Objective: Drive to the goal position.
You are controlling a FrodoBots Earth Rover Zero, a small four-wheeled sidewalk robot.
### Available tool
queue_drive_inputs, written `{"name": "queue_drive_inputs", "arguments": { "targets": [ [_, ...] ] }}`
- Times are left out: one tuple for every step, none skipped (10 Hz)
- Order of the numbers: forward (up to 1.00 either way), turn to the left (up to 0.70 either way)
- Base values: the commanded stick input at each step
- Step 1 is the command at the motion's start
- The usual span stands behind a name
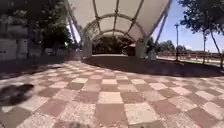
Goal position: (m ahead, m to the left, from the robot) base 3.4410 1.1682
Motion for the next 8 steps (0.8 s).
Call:
{"name": "queue_drive_inputs", "arguments": {
  "targets": [
    [1.0, 0.0],
    [1.0, 0.0],
    [1.0, 0.0],
    [1.0, 0.0],
    [1.0, 0.0],
    [1.0, 0.0],
    [1.0, 0.0],
    [1.0, 0.0]
  ]
}}
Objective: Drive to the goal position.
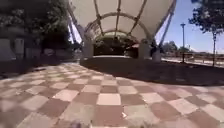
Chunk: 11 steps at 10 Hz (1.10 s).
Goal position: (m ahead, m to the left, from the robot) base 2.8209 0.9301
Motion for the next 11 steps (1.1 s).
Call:
{"name": "queue_drive_inputs", "arguments": {
  "targets": [
    [1.0, 0.0],
    [1.0, 0.0],
    [1.0, 0.0],
    [1.0, 0.0],
    [1.0, 0.0],
    [1.0, 0.0],
    [1.0, 0.0],
    [1.0, 0.0],
    [1.0, 0.0],
    [1.0, 0.0],
    [1.0, 0.0]
  ]
}}
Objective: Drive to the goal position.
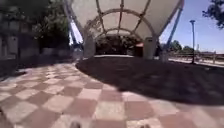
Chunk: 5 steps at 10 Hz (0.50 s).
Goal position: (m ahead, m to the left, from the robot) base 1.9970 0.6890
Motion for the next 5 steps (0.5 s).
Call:
{"name": "queue_drive_inputs", "arguments": {
  "targets": [
    [1.0, 0.0],
    [1.0, 0.0],
    [1.0, 0.0],
    [1.0, 0.0],
    [1.0, 0.0]
  ]
}}
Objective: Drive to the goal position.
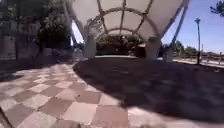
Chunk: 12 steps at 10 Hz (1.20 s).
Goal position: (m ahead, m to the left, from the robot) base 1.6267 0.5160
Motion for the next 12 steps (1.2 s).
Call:
{"name": "queue_drive_inputs", "arguments": {
  "targets": [
    [1.0, 0.0],
    [1.0, 0.0],
    [1.0, 0.0],
    [1.0, 0.0],
    [1.0, 0.0],
    [1.0, 0.0],
    [1.0, -0.04],
    [1.0, -0.35],
    [1.0, -0.4],
    [1.0, -0.4],
    [1.0, -0.32],
    [1.0, 0.0]
  ]
}}
